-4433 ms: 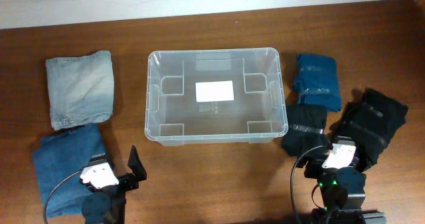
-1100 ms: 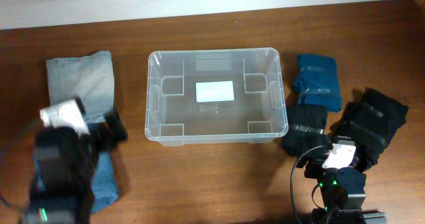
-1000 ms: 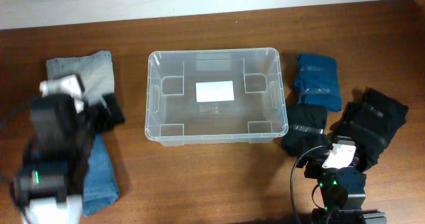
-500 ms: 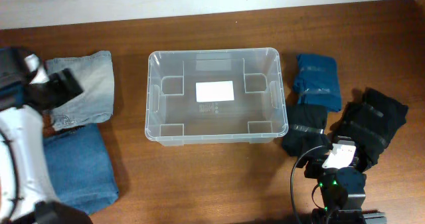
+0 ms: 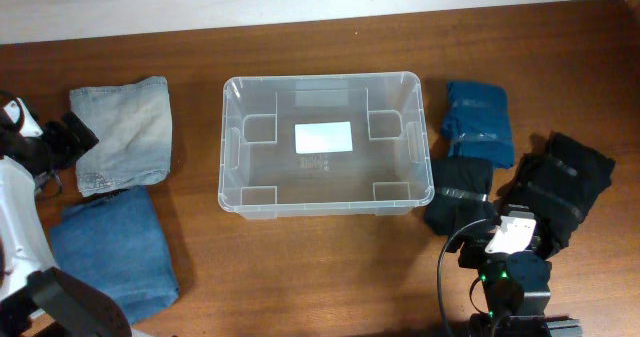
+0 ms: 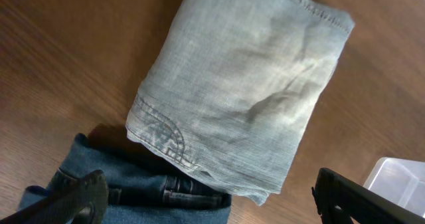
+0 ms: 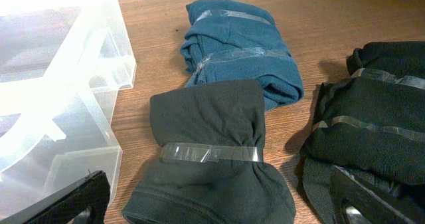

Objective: Pack container
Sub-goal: 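Move the left gripper to the folded light-blue jeans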

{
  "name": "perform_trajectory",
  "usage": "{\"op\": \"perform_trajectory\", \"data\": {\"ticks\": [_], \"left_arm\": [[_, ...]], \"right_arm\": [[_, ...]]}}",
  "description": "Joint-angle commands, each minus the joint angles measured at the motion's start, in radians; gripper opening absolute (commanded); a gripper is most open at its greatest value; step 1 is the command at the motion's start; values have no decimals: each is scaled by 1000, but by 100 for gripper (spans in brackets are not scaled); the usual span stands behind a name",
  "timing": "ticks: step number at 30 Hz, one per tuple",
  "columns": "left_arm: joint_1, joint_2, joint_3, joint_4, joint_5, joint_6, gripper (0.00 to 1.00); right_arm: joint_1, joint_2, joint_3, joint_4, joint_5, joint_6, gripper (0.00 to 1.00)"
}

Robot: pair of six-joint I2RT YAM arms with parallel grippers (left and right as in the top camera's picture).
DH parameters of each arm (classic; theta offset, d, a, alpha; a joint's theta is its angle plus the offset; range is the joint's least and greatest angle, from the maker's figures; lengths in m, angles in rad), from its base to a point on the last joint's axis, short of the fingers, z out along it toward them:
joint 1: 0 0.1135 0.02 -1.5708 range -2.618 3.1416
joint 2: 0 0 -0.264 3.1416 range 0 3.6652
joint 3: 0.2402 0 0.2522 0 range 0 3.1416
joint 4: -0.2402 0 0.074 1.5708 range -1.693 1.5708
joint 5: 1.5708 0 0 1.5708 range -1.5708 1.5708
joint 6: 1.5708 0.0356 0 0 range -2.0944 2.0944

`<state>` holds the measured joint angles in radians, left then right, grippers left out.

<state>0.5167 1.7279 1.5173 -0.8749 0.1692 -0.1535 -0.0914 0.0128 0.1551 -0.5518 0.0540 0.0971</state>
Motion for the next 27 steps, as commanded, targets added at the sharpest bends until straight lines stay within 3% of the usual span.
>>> {"op": "perform_trajectory", "data": {"ticks": [1,12,19,27], "left_arm": [[1,19,16,-12,3,-6,99],[3,19,15,-39,-93,-6,100],[-25,26,15,4,-63,17,99],[-31,159,15,42,-136,-97,100]], "right_arm": [[-7,-10,-7,-1,-2,-4,98],[-7,-10,-7,-1,-2,-4,98],[-7,-10,-7,-1,-2,-4,98],[-7,-10,-7,-1,-2,-4,98]]}}
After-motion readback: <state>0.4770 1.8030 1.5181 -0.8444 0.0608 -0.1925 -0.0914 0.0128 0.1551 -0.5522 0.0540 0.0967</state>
